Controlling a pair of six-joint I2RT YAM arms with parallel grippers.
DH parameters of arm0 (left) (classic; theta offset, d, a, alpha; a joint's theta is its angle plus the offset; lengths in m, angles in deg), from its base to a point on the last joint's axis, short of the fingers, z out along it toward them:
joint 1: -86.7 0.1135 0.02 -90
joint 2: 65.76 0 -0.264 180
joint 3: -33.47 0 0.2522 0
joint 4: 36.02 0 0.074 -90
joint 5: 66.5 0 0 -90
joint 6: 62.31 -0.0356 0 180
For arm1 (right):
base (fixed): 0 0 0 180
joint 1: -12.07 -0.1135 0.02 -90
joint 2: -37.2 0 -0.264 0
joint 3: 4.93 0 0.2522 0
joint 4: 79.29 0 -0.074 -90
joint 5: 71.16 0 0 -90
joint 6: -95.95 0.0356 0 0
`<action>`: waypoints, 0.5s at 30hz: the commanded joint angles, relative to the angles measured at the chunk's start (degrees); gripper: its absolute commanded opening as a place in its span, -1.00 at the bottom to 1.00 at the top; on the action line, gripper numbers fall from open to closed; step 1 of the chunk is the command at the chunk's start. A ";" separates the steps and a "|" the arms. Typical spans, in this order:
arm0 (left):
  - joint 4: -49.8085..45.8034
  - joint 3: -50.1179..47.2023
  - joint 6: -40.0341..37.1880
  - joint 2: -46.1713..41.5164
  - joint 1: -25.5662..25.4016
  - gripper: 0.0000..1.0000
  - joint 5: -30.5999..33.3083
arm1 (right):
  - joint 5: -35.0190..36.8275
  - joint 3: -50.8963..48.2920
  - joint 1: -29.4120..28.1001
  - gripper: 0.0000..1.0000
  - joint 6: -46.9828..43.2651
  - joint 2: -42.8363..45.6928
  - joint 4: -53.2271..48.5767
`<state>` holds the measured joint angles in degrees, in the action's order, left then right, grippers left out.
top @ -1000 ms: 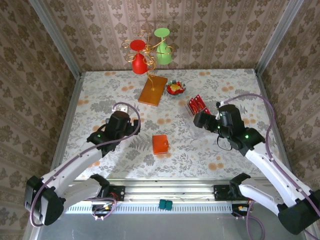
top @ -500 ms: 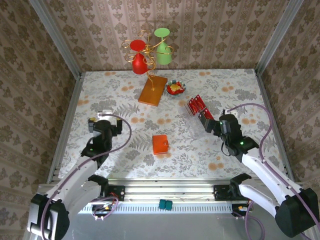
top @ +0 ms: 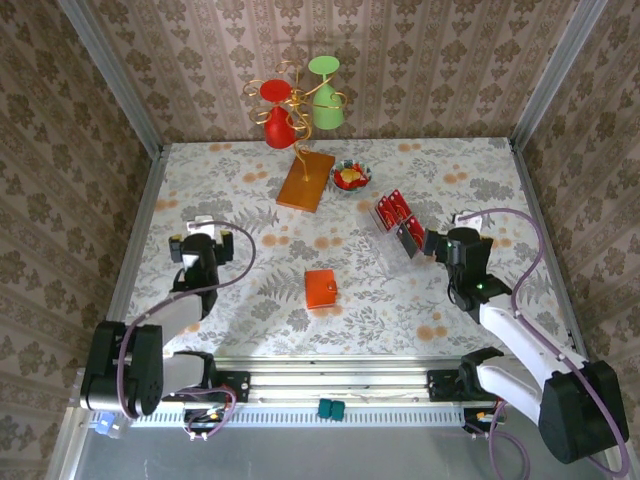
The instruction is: Put the credit cards into the card holder
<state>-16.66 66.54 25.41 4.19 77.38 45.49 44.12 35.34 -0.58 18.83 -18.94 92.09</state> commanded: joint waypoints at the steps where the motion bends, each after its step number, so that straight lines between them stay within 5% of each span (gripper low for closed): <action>1: 8.16 -1.07 -0.81 1.63 0.18 1.00 -0.90 | -0.12 -1.47 1.40 1.00 -2.77 -0.59 6.47; 15: 12.10 0.63 -1.29 7.37 0.69 1.00 -3.98 | -1.74 -7.58 9.04 1.00 -2.49 -4.40 18.66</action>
<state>-6.78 65.75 25.13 10.99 77.49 42.87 40.73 28.71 7.31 16.12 -22.90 105.91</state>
